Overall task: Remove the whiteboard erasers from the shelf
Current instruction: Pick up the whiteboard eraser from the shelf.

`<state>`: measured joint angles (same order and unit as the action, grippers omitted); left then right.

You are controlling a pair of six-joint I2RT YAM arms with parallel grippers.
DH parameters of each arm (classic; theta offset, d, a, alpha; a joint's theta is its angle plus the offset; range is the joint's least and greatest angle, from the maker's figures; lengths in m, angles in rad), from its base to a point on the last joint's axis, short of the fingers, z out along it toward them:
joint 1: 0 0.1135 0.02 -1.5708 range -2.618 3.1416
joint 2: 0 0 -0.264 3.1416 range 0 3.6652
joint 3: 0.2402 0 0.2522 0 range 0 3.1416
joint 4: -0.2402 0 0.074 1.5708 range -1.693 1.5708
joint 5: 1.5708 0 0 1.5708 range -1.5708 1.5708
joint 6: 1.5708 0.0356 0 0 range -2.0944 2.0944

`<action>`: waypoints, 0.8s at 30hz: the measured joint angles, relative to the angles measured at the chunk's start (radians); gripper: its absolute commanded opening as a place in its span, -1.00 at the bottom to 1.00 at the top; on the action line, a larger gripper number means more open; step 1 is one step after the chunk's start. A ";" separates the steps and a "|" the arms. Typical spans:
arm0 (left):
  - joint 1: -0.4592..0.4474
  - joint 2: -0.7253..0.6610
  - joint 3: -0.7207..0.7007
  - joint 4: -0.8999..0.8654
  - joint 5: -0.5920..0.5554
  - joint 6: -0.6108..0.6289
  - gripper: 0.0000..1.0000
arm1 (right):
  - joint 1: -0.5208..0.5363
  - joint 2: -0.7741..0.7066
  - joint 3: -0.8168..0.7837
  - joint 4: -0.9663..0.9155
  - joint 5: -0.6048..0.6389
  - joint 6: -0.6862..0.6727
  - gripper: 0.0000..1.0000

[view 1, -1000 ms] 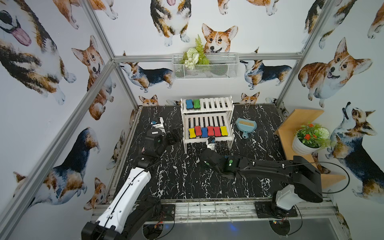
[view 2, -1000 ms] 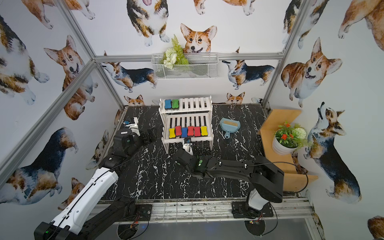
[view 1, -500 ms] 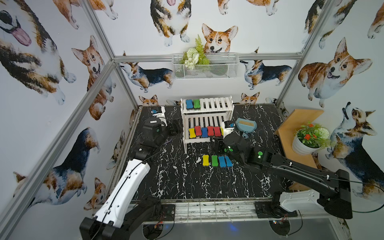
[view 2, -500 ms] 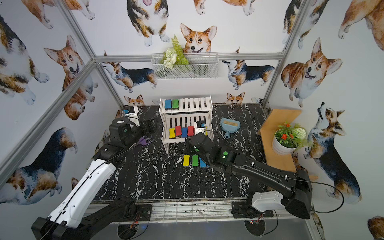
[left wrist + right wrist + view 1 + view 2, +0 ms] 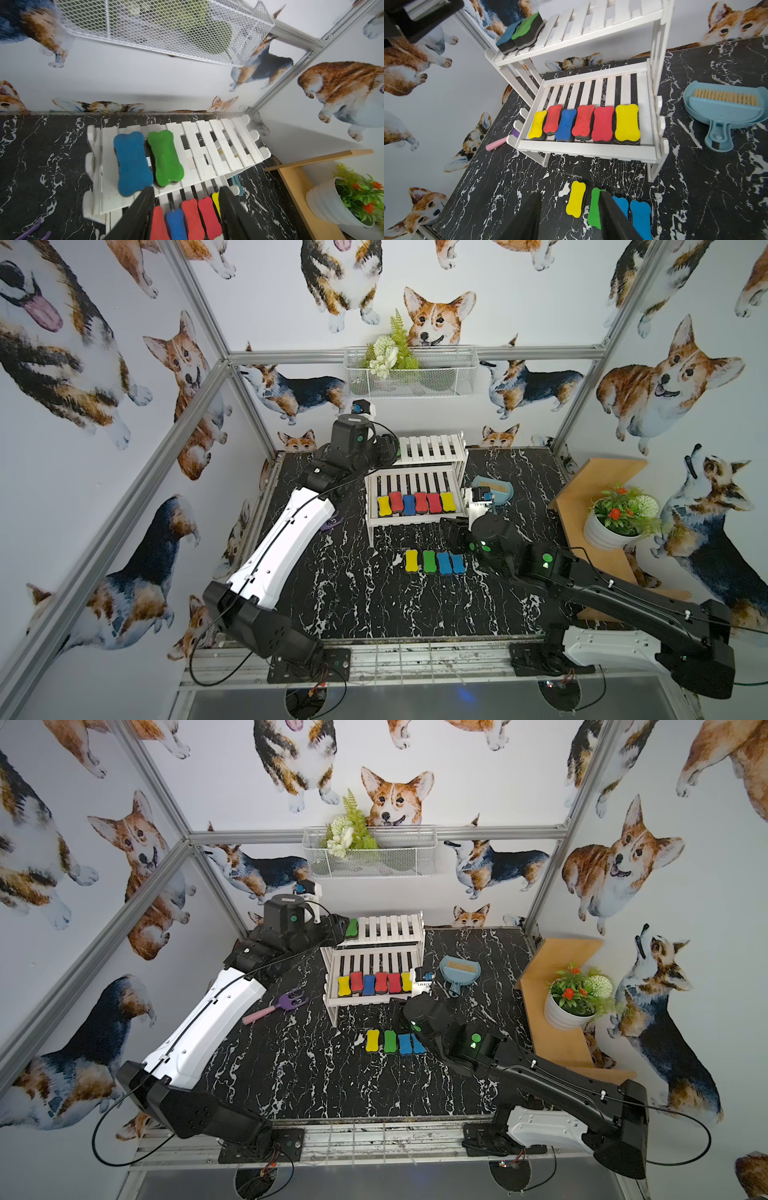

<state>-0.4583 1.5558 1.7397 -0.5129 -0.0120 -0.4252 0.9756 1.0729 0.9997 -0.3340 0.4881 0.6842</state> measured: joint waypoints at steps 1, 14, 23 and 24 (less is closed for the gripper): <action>-0.011 0.023 0.028 -0.015 -0.008 0.003 0.09 | -0.002 -0.004 -0.005 0.000 0.003 0.002 0.02; -0.066 0.203 0.204 -0.140 -0.113 0.051 0.04 | -0.028 -0.042 -0.059 -0.006 0.013 0.028 0.06; -0.067 0.232 0.204 -0.157 -0.148 0.063 0.03 | -0.040 -0.055 -0.066 -0.007 0.014 0.040 0.07; -0.067 0.236 0.204 -0.158 -0.151 0.064 0.03 | -0.041 -0.058 -0.067 -0.007 0.014 0.040 0.07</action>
<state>-0.5251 1.7916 1.9438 -0.6708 -0.1627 -0.3614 0.9348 1.0153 0.9325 -0.3412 0.5022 0.7238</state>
